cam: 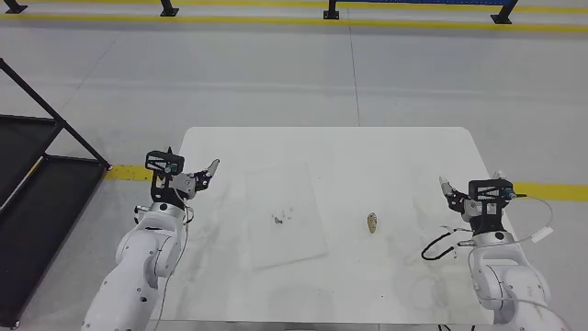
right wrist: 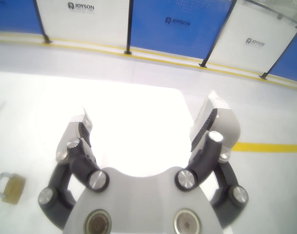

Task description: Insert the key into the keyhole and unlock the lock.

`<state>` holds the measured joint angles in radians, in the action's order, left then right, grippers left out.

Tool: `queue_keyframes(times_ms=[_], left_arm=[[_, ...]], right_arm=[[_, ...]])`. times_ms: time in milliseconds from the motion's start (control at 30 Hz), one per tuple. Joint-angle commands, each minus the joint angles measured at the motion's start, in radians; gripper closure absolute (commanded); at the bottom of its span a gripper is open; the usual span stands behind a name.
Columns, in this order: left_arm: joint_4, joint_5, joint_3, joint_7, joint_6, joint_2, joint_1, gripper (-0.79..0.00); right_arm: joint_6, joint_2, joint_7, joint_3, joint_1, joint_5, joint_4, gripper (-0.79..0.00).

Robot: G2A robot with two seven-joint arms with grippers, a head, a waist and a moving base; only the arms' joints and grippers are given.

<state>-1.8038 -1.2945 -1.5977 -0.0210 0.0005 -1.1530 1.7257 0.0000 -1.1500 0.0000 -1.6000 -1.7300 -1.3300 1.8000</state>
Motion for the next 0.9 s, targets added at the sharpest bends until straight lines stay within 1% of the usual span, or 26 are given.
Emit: queue_keyframes(times_ms=[0,233,400,633,733,767,867], left_arm=[[-0.016,0.046,0.005,-0.035,0.005,-0.003,-0.009,-0.785],[-0.090,0.112,0.063,-0.209,0.016,-0.012,-0.068,-0.785],[-0.139,0.164,0.113,-0.346,0.073,-0.021,-0.133,-0.785],[-0.207,0.217,0.205,-0.566,0.198,-0.037,-0.217,-0.785],[-0.219,0.245,0.237,-0.698,0.303,-0.045,-0.256,-0.785],[-0.218,0.229,0.252,-0.744,0.323,-0.046,-0.271,-0.785],[-0.220,0.245,0.283,-0.900,0.380,-0.050,-0.317,-0.785]], right_arm=[[0.000,0.000,0.000,0.000,0.000,0.000,0.000,-0.785],[0.000,0.000,0.000,0.000,0.000,0.000,0.000,-0.785],[0.000,0.000,0.000,0.000,0.000,0.000,0.000,-0.785],[0.000,0.000,0.000,0.000,0.000,0.000,0.000,-0.785],[0.000,0.000,0.000,0.000,0.000,0.000,0.000,-0.785],[0.000,0.000,0.000,0.000,0.000,0.000,0.000,-0.785],[0.000,0.000,0.000,0.000,0.000,0.000,0.000,-0.785]])
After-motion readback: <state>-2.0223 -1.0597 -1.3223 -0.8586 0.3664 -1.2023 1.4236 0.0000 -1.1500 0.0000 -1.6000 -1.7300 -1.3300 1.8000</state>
